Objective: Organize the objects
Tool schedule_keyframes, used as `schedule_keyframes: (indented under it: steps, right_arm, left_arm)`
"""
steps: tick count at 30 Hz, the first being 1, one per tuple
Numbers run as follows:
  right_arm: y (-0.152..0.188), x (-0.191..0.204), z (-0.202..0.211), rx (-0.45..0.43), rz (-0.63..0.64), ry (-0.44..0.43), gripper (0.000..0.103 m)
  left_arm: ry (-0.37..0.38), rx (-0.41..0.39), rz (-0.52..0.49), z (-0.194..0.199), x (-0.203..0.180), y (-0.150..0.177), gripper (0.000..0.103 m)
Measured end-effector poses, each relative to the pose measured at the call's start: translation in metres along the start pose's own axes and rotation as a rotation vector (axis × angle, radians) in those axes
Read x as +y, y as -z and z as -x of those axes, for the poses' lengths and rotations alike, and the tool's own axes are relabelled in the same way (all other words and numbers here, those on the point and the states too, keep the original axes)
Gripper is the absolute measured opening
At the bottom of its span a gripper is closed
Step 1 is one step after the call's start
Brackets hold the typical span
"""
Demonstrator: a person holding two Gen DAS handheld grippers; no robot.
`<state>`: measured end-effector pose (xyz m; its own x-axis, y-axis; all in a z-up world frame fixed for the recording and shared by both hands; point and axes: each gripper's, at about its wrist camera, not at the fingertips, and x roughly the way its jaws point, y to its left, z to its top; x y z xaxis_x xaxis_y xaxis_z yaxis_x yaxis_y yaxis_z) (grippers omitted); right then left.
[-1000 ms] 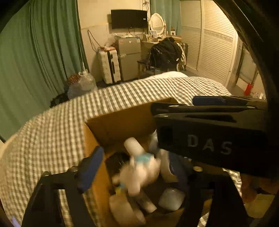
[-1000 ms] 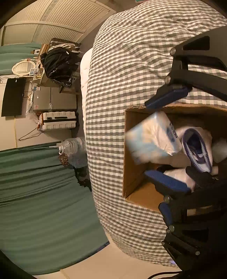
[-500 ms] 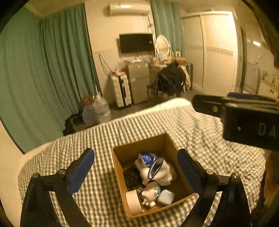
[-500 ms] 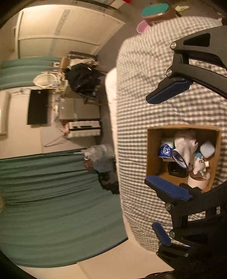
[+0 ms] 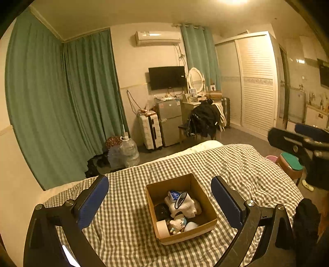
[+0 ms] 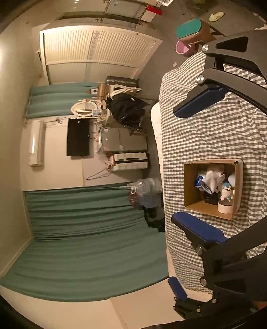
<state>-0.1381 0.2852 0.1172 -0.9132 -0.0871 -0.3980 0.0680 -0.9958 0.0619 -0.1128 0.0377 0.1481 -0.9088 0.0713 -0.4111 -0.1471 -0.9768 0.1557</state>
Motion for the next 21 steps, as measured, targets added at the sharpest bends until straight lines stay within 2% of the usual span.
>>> schedule_keyframes:
  steps: [8,13,19,21]
  right_arm:
    - [0.044,-0.005,0.025,-0.043,0.021,0.015,0.099]
    - [0.080,-0.002,0.016,-0.036,0.070,0.030,0.099]
    - [0.125,0.000,-0.004,-0.063,0.105,0.051,0.099]
    - [0.139,0.000,-0.012,-0.068,0.113,0.044,0.099]
  left_arm:
    - [-0.019,-0.050,0.016,0.021,-0.003,0.031,0.103]
    - [-0.044,-0.048,0.069,0.011,0.000,0.062,0.103]
    - [-0.098,-0.083,0.192,0.002,0.008,0.102,0.103]
    - [-0.113,-0.085,0.195,-0.005,0.008,0.114,0.103]
